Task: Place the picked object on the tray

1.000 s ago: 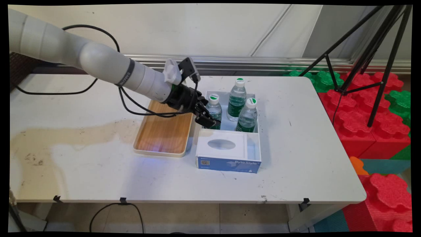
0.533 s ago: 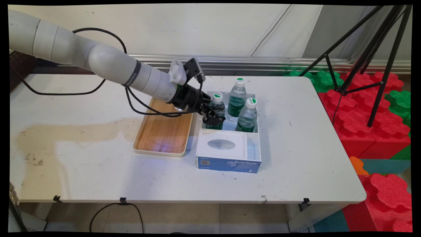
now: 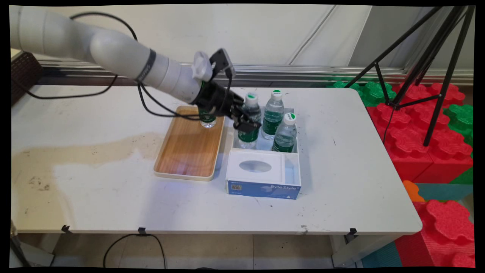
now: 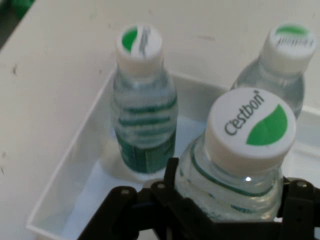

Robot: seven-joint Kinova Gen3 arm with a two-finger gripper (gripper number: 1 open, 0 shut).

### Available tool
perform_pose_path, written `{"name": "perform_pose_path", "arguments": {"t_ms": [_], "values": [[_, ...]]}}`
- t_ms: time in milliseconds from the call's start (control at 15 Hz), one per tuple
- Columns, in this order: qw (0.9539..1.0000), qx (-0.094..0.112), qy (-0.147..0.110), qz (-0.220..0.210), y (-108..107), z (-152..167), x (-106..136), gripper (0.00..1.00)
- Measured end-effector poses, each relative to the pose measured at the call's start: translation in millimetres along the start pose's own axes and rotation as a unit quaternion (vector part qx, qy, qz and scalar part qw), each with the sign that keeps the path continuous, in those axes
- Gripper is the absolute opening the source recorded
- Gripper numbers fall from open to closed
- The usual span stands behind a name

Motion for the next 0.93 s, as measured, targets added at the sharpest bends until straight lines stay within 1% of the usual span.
{"name": "perform_pose_path", "arguments": {"t_ms": [200, 467, 733, 867, 933], "values": [[0.9999, 0.001, 0.006, 0.009, 0.8, -15.4, 22.2, 0.0], [0.9996, 0.002, 0.001, 0.028, -1.5, -40.9, 44.8, 0.0], [0.9989, -0.008, -0.012, 0.045, -8.4, -73.4, 54.1, 0.0], [0.9985, -0.014, -0.017, 0.05, -14.9, -90.7, 52.0, 0.0], [0.9983, -0.02, -0.021, 0.051, -19.4, -102.4, 47.1, 0.0]]}}
